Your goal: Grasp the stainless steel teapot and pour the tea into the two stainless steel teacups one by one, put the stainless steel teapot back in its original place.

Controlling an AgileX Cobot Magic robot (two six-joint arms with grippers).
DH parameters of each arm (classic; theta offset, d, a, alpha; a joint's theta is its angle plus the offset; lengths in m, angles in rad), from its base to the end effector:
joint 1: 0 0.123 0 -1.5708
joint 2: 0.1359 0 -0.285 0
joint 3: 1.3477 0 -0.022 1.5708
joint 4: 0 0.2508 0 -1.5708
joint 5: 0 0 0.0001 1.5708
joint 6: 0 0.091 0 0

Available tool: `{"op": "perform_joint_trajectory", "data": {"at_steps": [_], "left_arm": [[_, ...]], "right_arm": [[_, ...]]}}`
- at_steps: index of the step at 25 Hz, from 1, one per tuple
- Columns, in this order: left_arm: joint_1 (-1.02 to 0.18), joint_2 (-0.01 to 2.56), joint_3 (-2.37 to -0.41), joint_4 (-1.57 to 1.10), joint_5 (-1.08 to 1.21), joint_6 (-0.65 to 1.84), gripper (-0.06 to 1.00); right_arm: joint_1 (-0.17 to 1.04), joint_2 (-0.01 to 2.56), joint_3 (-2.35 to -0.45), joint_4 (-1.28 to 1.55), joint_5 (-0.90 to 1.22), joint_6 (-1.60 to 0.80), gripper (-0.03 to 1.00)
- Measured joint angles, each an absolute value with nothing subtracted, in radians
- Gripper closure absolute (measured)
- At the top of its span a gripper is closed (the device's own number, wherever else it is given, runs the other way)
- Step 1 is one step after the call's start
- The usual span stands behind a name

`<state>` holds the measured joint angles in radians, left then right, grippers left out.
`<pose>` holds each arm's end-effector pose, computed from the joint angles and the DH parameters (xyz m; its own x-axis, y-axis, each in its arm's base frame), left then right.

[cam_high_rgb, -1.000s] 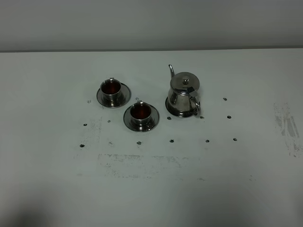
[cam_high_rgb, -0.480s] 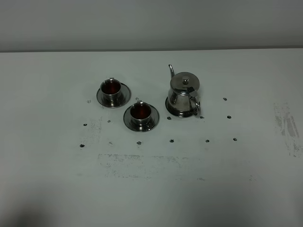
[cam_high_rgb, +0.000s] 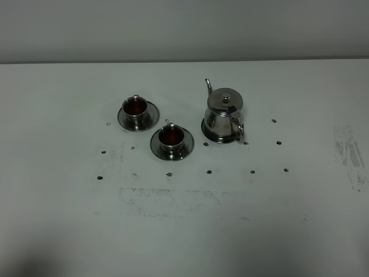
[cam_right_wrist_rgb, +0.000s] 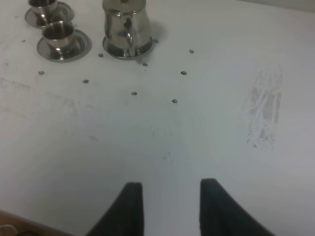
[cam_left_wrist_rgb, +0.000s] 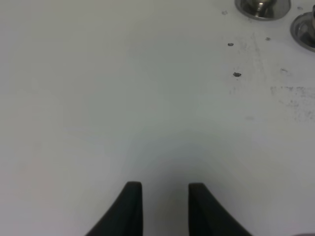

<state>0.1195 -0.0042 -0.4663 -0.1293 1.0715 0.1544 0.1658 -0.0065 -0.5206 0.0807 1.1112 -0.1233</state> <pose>-0.0013 -0.0105 0.2676 -0.4847 0.0339 -0.8740 0.0244 0.9994 0.0253 -0.0115 0.0047 0.2791 -0.4474 -0.1632 -0.8793 -0.2674 0.9626 -0.0426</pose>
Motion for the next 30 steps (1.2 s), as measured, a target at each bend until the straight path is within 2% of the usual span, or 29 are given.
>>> {"op": "perform_joint_trajectory", "data": {"at_steps": [30], "left_arm": [[0.120, -0.004, -0.466, -0.130, 1.071, 0.154, 0.66]], "right_arm": [[0.166, -0.007, -0.521, 0.081, 1.111, -0.120, 0.70]]}}
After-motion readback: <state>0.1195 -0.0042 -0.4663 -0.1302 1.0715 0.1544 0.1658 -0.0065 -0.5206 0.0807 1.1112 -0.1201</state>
